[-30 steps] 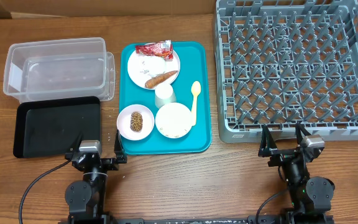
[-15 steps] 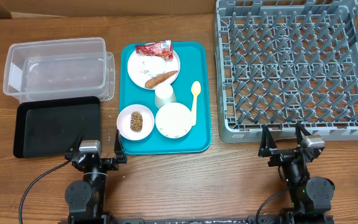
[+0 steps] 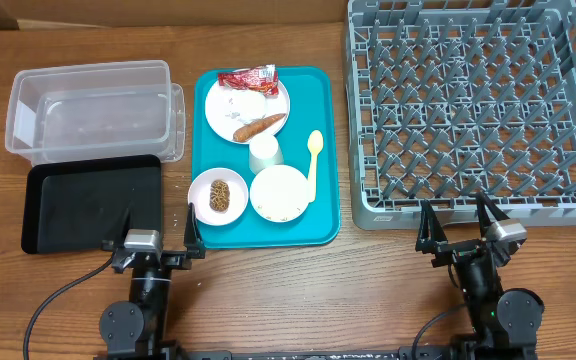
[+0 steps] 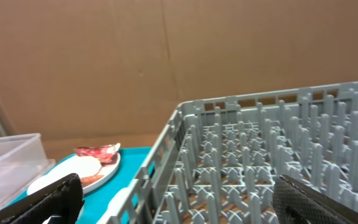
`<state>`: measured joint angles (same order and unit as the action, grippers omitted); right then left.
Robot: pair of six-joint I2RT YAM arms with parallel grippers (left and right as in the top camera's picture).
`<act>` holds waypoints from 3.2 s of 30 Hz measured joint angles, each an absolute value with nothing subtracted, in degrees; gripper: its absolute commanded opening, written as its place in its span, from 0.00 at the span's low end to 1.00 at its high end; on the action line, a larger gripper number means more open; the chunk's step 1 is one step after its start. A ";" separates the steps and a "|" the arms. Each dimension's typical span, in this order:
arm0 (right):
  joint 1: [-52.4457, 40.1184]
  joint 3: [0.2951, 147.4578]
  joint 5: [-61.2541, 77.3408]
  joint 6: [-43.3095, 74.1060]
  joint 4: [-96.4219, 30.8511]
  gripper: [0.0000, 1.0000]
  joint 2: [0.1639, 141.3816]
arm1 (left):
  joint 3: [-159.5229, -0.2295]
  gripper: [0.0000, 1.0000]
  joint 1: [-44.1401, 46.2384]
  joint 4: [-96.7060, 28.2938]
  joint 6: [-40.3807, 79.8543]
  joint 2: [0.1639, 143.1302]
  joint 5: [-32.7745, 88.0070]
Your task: Sort waste into correct bins and load items into the dishwasher
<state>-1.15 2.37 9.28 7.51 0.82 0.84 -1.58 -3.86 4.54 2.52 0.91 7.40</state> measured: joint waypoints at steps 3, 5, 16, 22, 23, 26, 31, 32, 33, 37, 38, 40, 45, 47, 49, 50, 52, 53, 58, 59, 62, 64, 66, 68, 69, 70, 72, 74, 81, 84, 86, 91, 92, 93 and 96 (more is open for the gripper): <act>-1.15 6.74 9.98 7.42 -2.17 1.00 0.84 | -5.32 1.00 -3.86 1.21 2.52 0.95 7.94; -1.15 10.70 10.22 7.25 -4.82 1.00 0.86 | -8.80 1.00 -3.86 -0.62 2.50 1.37 8.05; -1.15 35.99 10.39 4.38 -22.13 1.00 10.74 | -35.24 1.00 -3.86 -15.81 2.37 18.98 9.23; -1.15 48.69 10.59 4.14 -32.32 1.00 23.64 | -55.11 1.00 -3.86 -28.93 2.35 35.90 9.72; -1.15 51.03 10.59 3.99 -33.74 1.00 26.28 | -59.57 1.00 -3.84 -32.53 2.33 39.59 9.87; -1.15 57.82 10.55 2.85 -38.09 1.00 33.93 | -71.42 1.00 -3.18 -39.77 2.35 49.67 9.87; -1.15 70.85 10.50 0.95 -47.72 1.00 46.76 | -91.00 1.00 1.19 -51.68 2.35 67.53 9.32; -1.15 73.56 10.48 0.75 -49.45 1.00 49.19 | -94.52 1.00 2.22 -53.28 2.35 71.02 9.06; -1.15 76.69 10.48 0.51 -52.34 1.00 52.16 | -99.26 1.00 3.73 -55.90 2.35 75.72 8.21; -1.15 86.32 10.52 0.01 -61.58 1.00 61.47 | -113.62 1.00 8.78 -63.75 2.35 89.78 3.79; -1.15 88.51 10.50 -0.03 -63.77 1.00 63.79 | -117.16 1.00 10.07 -66.11 2.35 93.38 2.39; -1.15 91.77 10.52 -0.03 -67.05 1.00 68.01 | -123.50 1.00 12.62 -70.94 2.33 100.42 0.08; -1.15 93.34 10.52 0.05 -70.41 1.00 74.59 | -127.98 1.00 15.86 -74.17 2.11 112.09 -2.35; -1.15 93.34 10.76 0.64 -70.70 1.00 76.40 | -128.11 1.00 16.10 -73.49 1.85 115.94 -2.55; -1.15 93.34 11.70 1.13 -70.98 1.00 77.69 | -128.20 1.00 16.08 -71.48 1.50 120.25 -2.66; -1.15 93.34 12.34 1.34 -71.05 1.00 78.19 | -128.20 1.00 16.03 -69.60 1.50 122.26 -2.68; -1.15 93.34 13.26 1.56 -71.05 1.00 78.50 | -128.20 1.00 15.99 -65.34 1.83 125.89 -2.74; -1.15 93.34 13.63 1.65 -71.07 1.00 78.50 | -128.18 1.00 15.99 -62.85 2.81 127.61 -2.83; -1.15 93.41 14.66 1.89 -71.37 1.00 78.50 | -128.20 0.97 15.99 -52.93 9.10 132.11 -2.87; -1.15 93.43 14.79 1.91 -71.59 1.00 78.50 | -128.22 0.96 15.99 -52.10 10.17 132.53 -2.90; -1.15 93.43 14.83 1.93 -72.03 0.99 78.50 | -128.55 0.91 15.99 -51.51 14.20 134.72 -3.70; -1.15 93.43 14.87 1.93 -72.18 0.98 78.50 | -128.70 0.86 15.99 -51.81 16.84 136.53 -4.64; -1.15 93.43 14.90 1.91 -72.25 0.96 78.50 | -128.70 0.79 15.99 -52.40 18.87 138.69 -5.28; -1.15 93.43 14.90 1.96 -72.23 0.95 78.50 | -128.70 0.73 15.99 -53.45 20.25 140.88 -5.65; -1.15 93.43 14.94 1.96 -72.25 0.95 78.50 | -128.70 0.72 15.99 -54.17 20.88 141.73 -5.78; -1.15 93.43 15.00 1.96 -72.25 0.94 78.50 | -128.70 0.71 15.99 -54.89 21.12 142.43 -5.89; -1.15 93.43 15.03 1.93 -72.23 0.94 78.50 | -128.70 0.67 15.99 -55.94 21.54 143.35 -5.93; -1.15 93.43 15.05 1.96 -72.25 0.94 78.50 | -128.70 0.59 15.99 -57.01 22.28 143.81 -6.07; -1.15 93.43 15.07 2.02 -72.25 0.91 78.50 | -128.70 0.04 15.99 -58.59 22.79 144.07 -6.31; -1.15 93.43 15.07 1.98 -72.27 0.91 78.50 | -128.70 0.04 15.99 -58.59 22.79 144.42 -6.28; -1.15 93.43 15.03 1.96 -72.29 0.91 78.50 | -128.95 0.04 15.99 -59.00 22.79 144.44 -6.26; -1.15 93.43 15.07 1.96 -72.51 0.91 78.50 | -134.78 0.04 15.42 -63.77 22.76 144.46 -4.75; -1.15 93.43 15.07 1.96 -72.53 0.91 78.50 | -136.77 0.04 15.22 -64.93 22.79 144.44 -4.32; -1.15 93.43 15.05 1.98 -72.53 0.91 78.50 | -139.65 0.04 14.94 -66.76 22.76 144.44 -3.79; -1.15 93.43 15.05 2.00 -72.55 0.91 78.50 | -149.56 0.04 13.74 -73.56 22.79 144.44 -2.46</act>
